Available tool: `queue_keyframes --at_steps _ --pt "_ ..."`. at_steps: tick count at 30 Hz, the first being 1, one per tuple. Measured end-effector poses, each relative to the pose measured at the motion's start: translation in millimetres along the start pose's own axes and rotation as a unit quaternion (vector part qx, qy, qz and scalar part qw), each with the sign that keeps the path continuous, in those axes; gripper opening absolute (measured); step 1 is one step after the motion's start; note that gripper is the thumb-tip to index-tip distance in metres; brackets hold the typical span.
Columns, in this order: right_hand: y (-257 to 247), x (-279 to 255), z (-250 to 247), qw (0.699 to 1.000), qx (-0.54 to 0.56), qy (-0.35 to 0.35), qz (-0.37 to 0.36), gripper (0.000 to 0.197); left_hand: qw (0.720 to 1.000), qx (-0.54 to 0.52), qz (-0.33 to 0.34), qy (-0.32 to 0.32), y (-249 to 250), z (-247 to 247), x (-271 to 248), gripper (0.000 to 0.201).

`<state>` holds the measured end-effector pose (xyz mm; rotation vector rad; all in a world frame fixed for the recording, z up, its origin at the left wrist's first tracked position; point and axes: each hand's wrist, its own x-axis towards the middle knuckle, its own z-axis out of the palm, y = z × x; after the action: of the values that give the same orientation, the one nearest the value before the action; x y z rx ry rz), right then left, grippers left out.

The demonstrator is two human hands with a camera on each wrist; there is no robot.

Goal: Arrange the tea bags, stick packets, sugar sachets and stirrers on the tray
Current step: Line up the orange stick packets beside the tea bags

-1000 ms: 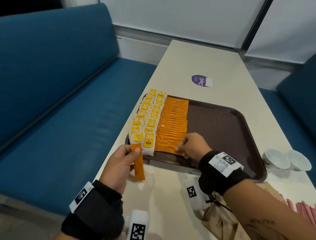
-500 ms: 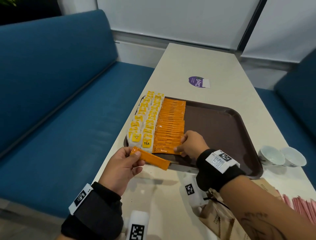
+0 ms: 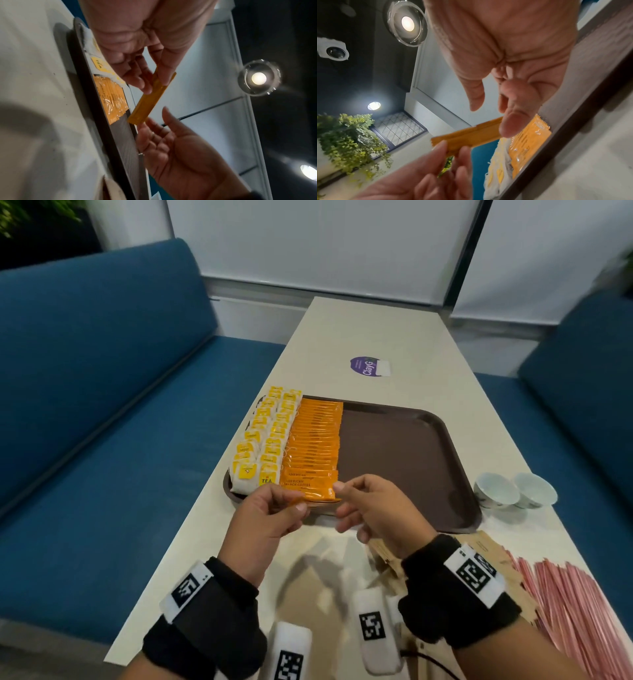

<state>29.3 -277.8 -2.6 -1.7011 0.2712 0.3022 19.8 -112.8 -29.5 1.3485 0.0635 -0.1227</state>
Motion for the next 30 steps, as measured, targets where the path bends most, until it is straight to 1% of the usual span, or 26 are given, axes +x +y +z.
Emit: queue_keyframes --at_steps 4,7,9,12,14,15,17,18,20,22,24,28,30 --pt "-3 -13 -2 0.998 0.059 -0.037 -0.01 0.027 0.996 0.072 0.054 -0.016 -3 19 -16 0.026" --pt "-4 -18 -5 0.997 0.059 -0.055 -0.022 0.031 0.987 0.133 0.086 -0.019 -5 25 -22 0.036" --pt "-4 -19 -7 0.996 0.062 -0.053 -0.033 0.035 0.982 0.159 0.093 -0.04 -2 25 -23 0.042" --pt "-5 -19 -10 0.996 0.069 -0.035 -0.048 0.036 0.979 0.162 0.096 -0.078 4 24 -23 0.039" --pt "-7 -19 -12 0.996 0.063 -0.035 -0.06 0.035 0.985 0.138 0.088 -0.049 5 22 -18 0.03" --pt "-8 -20 -13 0.995 0.056 -0.038 -0.067 0.034 0.988 0.125 0.084 -0.021 6 21 -15 0.026" --pt "-10 -20 -14 0.995 0.022 -0.049 -0.079 0.031 0.991 0.105 0.075 0.028 9 18 -7 0.024" --pt "-11 -20 -15 0.995 -0.003 -0.053 -0.084 0.03 0.992 0.1 0.068 0.04 10 16 -4 0.024" --pt "-14 -21 -14 0.993 -0.049 -0.066 -0.086 0.03 0.994 0.088 0.046 0.042 14 12 0 0.024" --pt "-16 -21 -11 0.99 -0.083 -0.081 -0.083 0.033 0.996 0.08 0.034 0.028 18 10 2 0.024" --pt "-17 -20 -6 0.986 -0.112 -0.088 -0.091 0.04 0.995 0.097 0.037 0.007 21 6 6 0.024" --pt "-20 -16 5 0.973 -0.171 -0.077 -0.132 0.047 0.987 0.142 0.042 -0.061 29 5 12 0.026" --pt "-23 -13 12 0.972 -0.168 -0.08 -0.146 0.047 0.985 0.147 0.039 -0.075 35 4 14 0.028"
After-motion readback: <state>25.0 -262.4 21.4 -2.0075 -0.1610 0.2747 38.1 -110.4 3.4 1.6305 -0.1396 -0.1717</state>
